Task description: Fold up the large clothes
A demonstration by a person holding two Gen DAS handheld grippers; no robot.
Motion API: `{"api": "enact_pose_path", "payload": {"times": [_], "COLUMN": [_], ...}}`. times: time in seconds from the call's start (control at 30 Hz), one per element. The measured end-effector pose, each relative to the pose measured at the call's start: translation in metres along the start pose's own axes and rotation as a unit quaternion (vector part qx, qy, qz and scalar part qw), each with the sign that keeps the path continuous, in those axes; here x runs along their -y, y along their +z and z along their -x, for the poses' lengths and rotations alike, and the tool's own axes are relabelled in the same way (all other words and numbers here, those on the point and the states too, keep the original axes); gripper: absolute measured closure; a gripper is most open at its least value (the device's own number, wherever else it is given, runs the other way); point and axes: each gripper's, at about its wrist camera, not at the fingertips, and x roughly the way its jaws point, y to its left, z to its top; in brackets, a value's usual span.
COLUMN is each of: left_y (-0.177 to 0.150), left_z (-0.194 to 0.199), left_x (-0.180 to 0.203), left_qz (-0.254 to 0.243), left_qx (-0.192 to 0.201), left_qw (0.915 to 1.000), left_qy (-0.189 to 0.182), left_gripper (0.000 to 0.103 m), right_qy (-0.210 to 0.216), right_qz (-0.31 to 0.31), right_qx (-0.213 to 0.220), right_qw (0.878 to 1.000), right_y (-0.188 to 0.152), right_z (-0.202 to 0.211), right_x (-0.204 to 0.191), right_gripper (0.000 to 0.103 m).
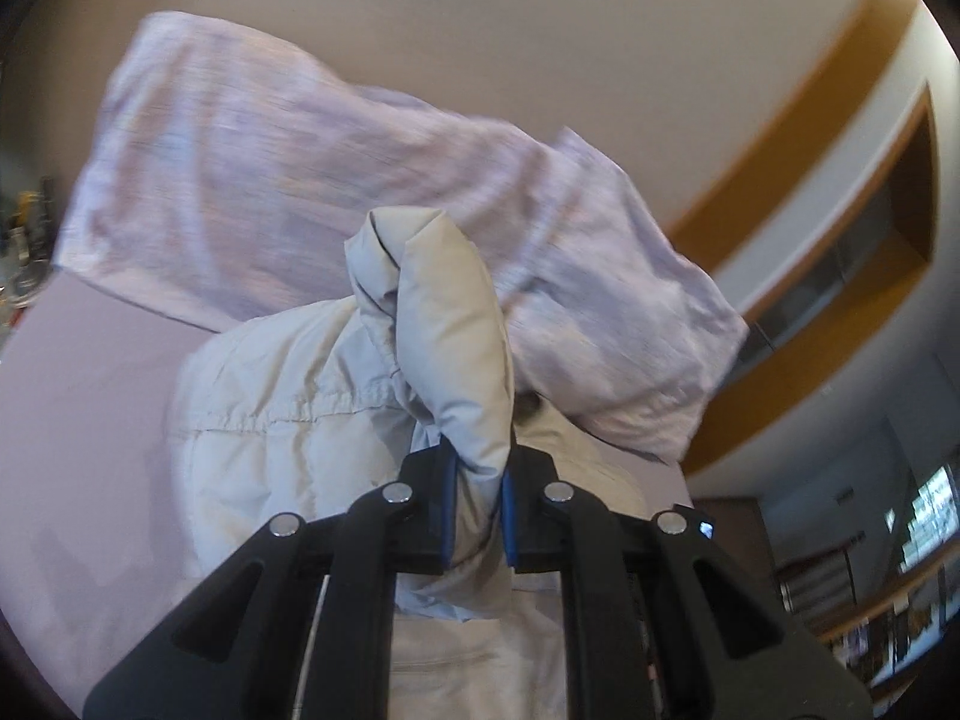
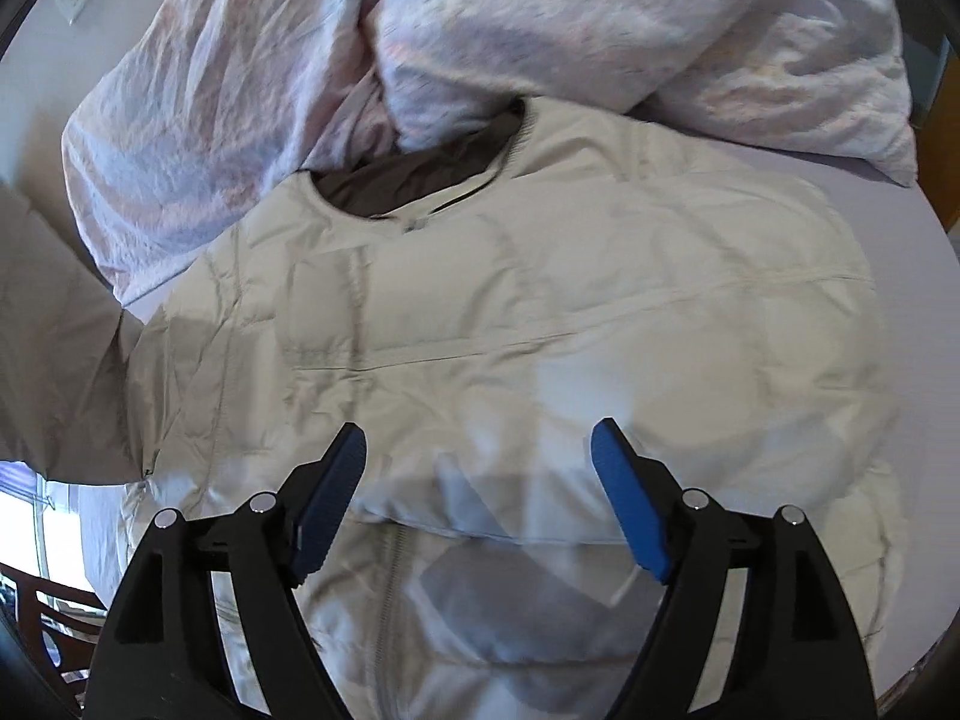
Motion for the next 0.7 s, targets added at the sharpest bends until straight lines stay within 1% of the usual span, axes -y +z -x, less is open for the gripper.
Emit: {"api": "enact_pose_path", "payload": {"times": [0.17, 0.3, 0.5, 0.6, 0.7], "left_y": [-0.021, -0.046, -0.085, -0.101, -0.111], "left_z": [-0.057, -0.104, -0.159, -0.179, -0.190], "left_x": [0.049, 0.071, 0.075, 0.073, 0.069], "left_qz": [-0.027, -0.042, -0.040, -0.038, -0.033], "left_qx": [-0.051, -0.096, -0.158, -0.180, -0.190], "left_qw": [0.9980, 0.9942, 0.9866, 0.9829, 0.9811], "left_qy": [-0.025, -0.023, -0.009, 0.007, 0.016], "left_gripper": [0.092, 0.092, 0.091, 0.090, 0.088], "right_qy": [-0.011, -0.020, -0.025, -0.026, -0.027], "right_qz": [-0.013, -0.023, -0.031, -0.029, -0.024], "right_qx": [0.010, 0.012, 0.011, 0.011, 0.011], "right_qw": [1.000, 0.999, 0.999, 0.999, 0.999], "right_y": [-0.005, -0.010, -0.017, -0.019, -0.020], "right_z": [0.018, 0.022, 0.025, 0.026, 0.027], "right_x": [0.035, 0.058, 0.080, 0.085, 0.087], "right_gripper": [0.024, 0.024, 0.024, 0.024, 0.024]}}
